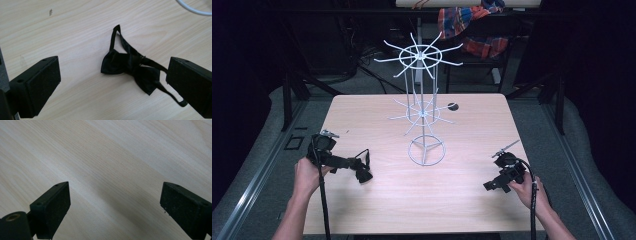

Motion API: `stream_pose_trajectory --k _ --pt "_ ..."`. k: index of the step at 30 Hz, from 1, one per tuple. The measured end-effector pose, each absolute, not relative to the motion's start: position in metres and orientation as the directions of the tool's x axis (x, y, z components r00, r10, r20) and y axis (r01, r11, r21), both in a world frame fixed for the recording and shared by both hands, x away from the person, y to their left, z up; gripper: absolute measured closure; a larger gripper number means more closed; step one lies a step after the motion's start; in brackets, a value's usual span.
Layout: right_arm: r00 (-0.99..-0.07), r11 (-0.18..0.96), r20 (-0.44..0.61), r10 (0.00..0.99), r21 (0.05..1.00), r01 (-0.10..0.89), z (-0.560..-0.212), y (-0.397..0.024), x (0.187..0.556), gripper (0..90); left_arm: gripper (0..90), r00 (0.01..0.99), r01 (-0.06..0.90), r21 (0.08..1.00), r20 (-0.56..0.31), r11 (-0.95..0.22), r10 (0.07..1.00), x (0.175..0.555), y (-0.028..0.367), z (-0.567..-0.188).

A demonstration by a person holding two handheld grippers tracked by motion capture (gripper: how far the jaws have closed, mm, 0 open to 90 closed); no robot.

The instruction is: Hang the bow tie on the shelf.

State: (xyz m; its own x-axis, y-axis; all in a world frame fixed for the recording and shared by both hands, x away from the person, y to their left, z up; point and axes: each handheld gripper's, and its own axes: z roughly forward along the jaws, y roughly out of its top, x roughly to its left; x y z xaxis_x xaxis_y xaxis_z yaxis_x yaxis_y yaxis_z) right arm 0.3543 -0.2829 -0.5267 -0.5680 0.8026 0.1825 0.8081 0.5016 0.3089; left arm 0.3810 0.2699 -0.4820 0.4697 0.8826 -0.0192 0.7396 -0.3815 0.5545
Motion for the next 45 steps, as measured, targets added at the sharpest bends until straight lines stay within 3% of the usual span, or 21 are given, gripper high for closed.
stream_pose_trajectory --k 12,18,24,25,26,39,41,45 --pt "-0.565 0.503 0.182 0.805 0.295 0.812 -0.53 -0.283 0.355 9.3 0.0 0.522 0.733 0.506 0.008 -0.454 0.853 0.402 0.242 -0.496" --pt "-0.566 0.504 0.186 0.803 0.294 0.812 -0.53 -0.283 0.354 9.4 0.6 0.581 0.727 0.429 0.031 -0.536 0.814 0.407 0.228 -0.511" --pt "-0.572 0.512 0.181 0.8 0.29 0.809 -0.529 -0.284 0.354 9.5 22.2 0.613 0.715 0.394 0.043 -0.577 0.789 0.411 0.219 -0.518" --pt "-0.572 0.511 0.183 0.8 0.291 0.809 -0.529 -0.284 0.354 9.5 22.2 0.617 0.715 0.389 0.042 -0.582 0.786 0.412 0.218 -0.519" --pt "-0.568 0.505 0.185 0.802 0.298 0.81 -0.529 -0.284 0.354 9.5 32.1 0.619 0.716 0.377 0.046 -0.588 0.784 0.412 0.217 -0.521" --pt "-0.564 0.498 0.186 0.805 0.306 0.811 -0.529 -0.284 0.353 9.6 58.6 0.645 0.725 0.288 0.038 -0.626 0.764 0.413 0.215 -0.54" --pt "-0.556 0.487 0.18 0.811 0.318 0.813 -0.53 -0.284 0.352 9.7 71.1 0.653 0.721 0.287 0.022 -0.631 0.757 0.412 0.215 -0.541" --pt "-0.568 0.508 0.175 0.804 0.294 0.81 -0.528 -0.285 0.353 9.7 80.4 0.664 0.707 0.294 0.036 -0.643 0.747 0.41 0.215 -0.541"
